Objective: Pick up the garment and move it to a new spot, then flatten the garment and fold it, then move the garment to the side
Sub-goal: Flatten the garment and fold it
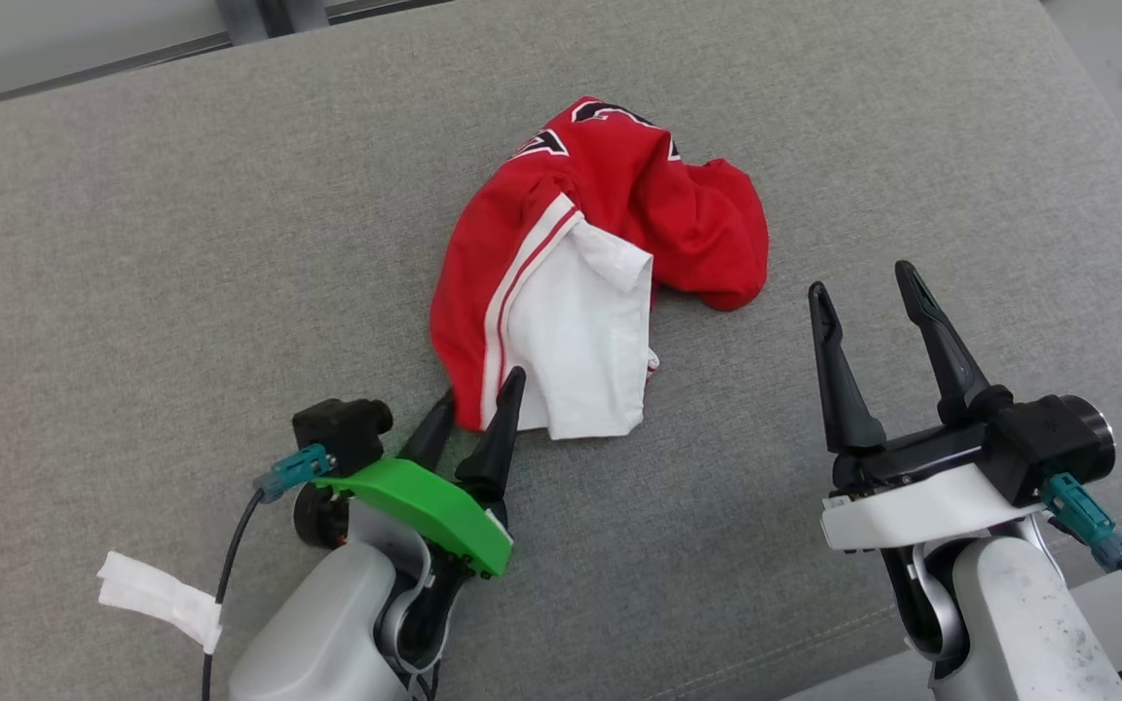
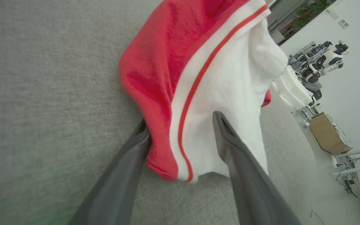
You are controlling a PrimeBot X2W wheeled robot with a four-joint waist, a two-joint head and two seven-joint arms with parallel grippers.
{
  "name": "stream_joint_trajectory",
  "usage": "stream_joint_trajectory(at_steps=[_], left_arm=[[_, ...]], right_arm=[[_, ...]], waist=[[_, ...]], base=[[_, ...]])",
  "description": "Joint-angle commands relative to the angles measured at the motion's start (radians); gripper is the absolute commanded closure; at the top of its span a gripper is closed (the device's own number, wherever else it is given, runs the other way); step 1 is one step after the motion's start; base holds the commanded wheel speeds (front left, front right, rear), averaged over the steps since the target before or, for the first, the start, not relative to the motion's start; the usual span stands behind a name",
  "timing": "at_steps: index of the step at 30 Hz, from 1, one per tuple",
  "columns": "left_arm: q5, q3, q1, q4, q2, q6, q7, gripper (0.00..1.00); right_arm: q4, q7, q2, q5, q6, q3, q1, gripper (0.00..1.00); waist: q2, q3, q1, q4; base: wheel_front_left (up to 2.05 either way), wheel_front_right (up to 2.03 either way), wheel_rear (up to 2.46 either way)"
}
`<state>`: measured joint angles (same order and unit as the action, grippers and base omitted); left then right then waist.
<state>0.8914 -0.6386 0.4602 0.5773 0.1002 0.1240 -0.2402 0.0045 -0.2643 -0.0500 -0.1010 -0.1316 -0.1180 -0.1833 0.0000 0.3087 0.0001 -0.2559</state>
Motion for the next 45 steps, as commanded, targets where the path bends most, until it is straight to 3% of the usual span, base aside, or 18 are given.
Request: stream_joint_trajectory(at_steps=[1,7,12,15,20,24,29,35,38,40,45], left_arm=[[0.021,-0.021,-0.003,-0.036,0.002,0.011,0.005,1.0],[0.05,-0.051,0.066,-0.242,0.056,0.008,0.075,1.0],[0.118,-0.039,0.164,-0.375,0.045,0.0,0.201,1.0],[0.156,-0.035,0.279,-0.436,0.016,-0.028,0.306,1.0],[0.205,-0.01,0.552,-0.446,-0.027,-0.103,0.452,1.0],[0.215,0.005,0.752,-0.396,-0.044,-0.144,0.468,1.0],[0.23,0.007,0.808,-0.335,-0.042,-0.172,0.476,1.0],[0.272,0.028,0.571,-0.397,0.119,-0.213,0.504,1.0],[0.299,0.081,0.391,-0.455,0.247,-0.244,0.489,1.0],[0.282,0.091,0.296,-0.494,0.338,-0.228,0.476,1.0],[0.27,0.108,0.104,-0.516,0.48,-0.183,0.433,1.0]], right_arm=[[0.003,0.0,-0.001,-0.008,0.002,-0.001,0.011,0.0],[0.011,0.0,-0.001,-0.039,0.002,0.001,0.033,0.0],[0.017,0.0,-0.001,-0.052,0.002,0.013,0.055,0.0],[0.018,0.0,-0.001,-0.06,0.002,0.021,0.054,0.0],[0.011,0.0,0.0,-0.092,0.002,0.025,0.045,0.0],[0.01,0.0,-0.001,-0.105,0.002,0.034,0.058,0.0],[0.012,0.0,-0.001,-0.106,0.002,0.06,0.07,0.0],[-0.003,0.0,-0.001,-0.09,0.002,0.119,0.065,0.0],[-0.007,0.0,0.0,-0.073,0.002,0.151,0.073,0.0],[-0.009,0.0,0.0,-0.06,0.002,0.159,0.071,0.0],[-0.015,0.0,0.0,-0.042,0.002,0.17,0.049,0.0]], waist=[[0.0,-0.025,-0.0001,-0.015],[0.0,-0.081,-0.0001,-0.058],[0.0,-0.111,-0.0001,-0.09],[0.0,-0.117,-0.0001,-0.117],[0.0,-0.108,-0.0001,-0.166],[0.0,-0.105,-0.0001,-0.186],[0.0,-0.112,-0.0001,-0.183],[0.0,-0.089,-0.0001,-0.136],[0.0,-0.077,-0.0001,-0.1],[0.0,-0.067,-0.0001,-0.08],[0.0,-0.041,-0.0001,-0.028]], base=[[0.0,0.0,0.0],[0.0,0.0,0.0],[0.0,0.0,0.0],[0.0,0.0,0.0],[0.0,0.0,0.0],[0.0,0.0,0.0],[0.0,0.0,0.0],[0.0,0.0,0.0],[0.0,0.0,0.0],[0.0,0.0,0.0],[0.0,0.0,0.0]])
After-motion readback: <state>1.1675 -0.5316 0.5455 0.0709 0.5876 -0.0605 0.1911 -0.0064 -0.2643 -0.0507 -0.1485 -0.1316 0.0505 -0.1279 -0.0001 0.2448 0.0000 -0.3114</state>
